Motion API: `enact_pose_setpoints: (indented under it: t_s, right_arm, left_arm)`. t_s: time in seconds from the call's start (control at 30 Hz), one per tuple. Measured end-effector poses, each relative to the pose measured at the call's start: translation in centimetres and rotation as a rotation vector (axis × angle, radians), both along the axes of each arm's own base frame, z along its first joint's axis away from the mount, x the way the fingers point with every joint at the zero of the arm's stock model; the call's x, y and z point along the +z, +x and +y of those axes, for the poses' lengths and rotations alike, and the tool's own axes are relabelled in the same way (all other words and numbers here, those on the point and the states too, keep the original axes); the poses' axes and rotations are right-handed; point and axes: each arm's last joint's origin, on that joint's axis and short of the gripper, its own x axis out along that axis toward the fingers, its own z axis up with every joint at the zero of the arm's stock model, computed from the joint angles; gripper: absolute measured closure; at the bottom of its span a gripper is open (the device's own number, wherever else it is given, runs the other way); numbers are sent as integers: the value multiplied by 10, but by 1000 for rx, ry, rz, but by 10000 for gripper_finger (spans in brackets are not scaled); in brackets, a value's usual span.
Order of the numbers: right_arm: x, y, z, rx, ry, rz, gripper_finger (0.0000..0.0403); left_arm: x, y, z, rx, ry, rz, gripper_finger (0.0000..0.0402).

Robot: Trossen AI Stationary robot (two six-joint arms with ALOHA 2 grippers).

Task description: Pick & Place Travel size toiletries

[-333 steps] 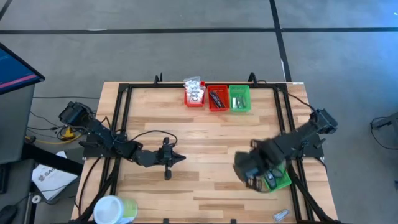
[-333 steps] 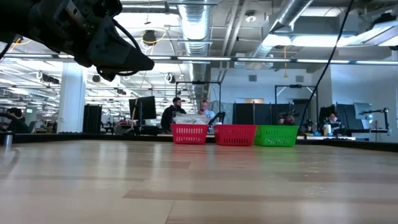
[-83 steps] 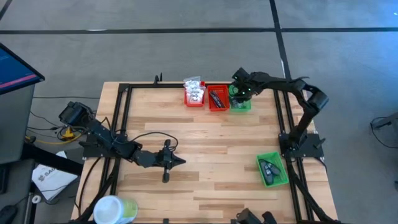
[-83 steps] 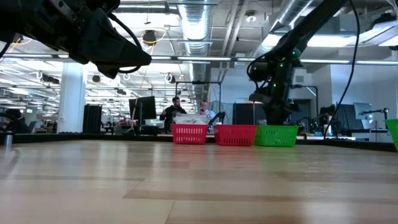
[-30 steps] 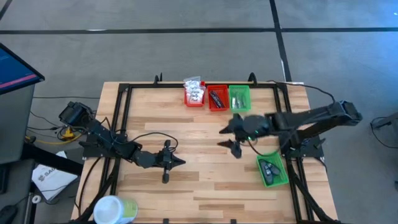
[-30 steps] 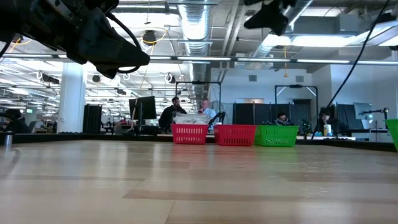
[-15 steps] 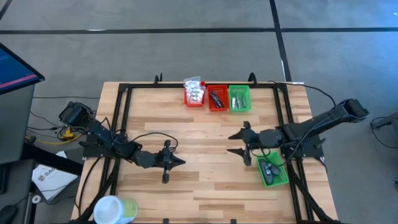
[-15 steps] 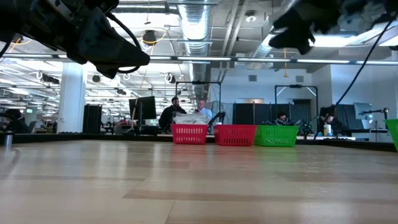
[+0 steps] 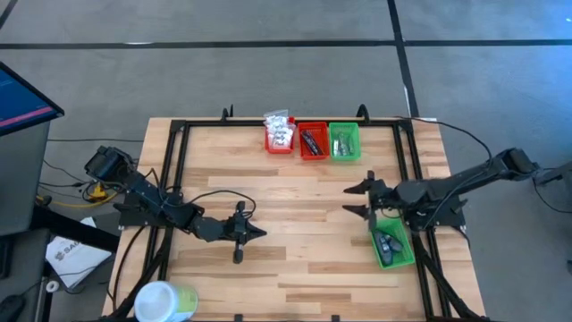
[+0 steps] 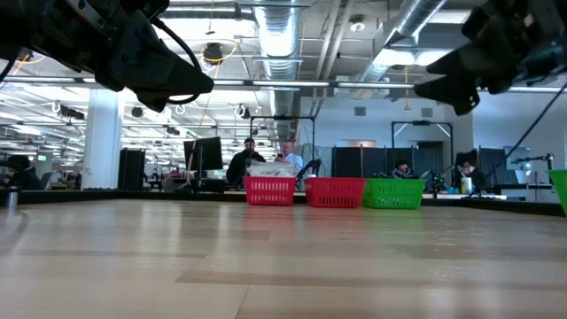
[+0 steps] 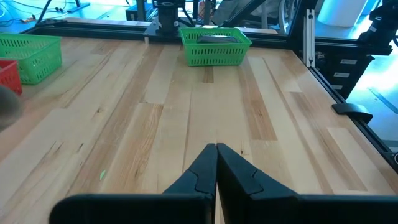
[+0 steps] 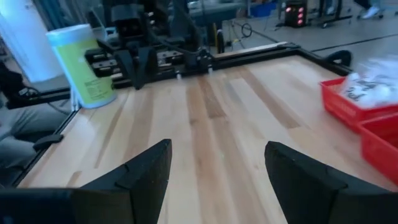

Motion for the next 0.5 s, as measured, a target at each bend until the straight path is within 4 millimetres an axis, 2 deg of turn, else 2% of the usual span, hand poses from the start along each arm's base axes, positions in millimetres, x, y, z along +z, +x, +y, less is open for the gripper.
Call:
enact_pose_setpoints:
  t_s: [0.5]
  right_arm:
    - [-23, -36, -20, -77, -32, -81, 154]
  left_arm:
    - [0, 0, 1, 2, 2, 4, 400]
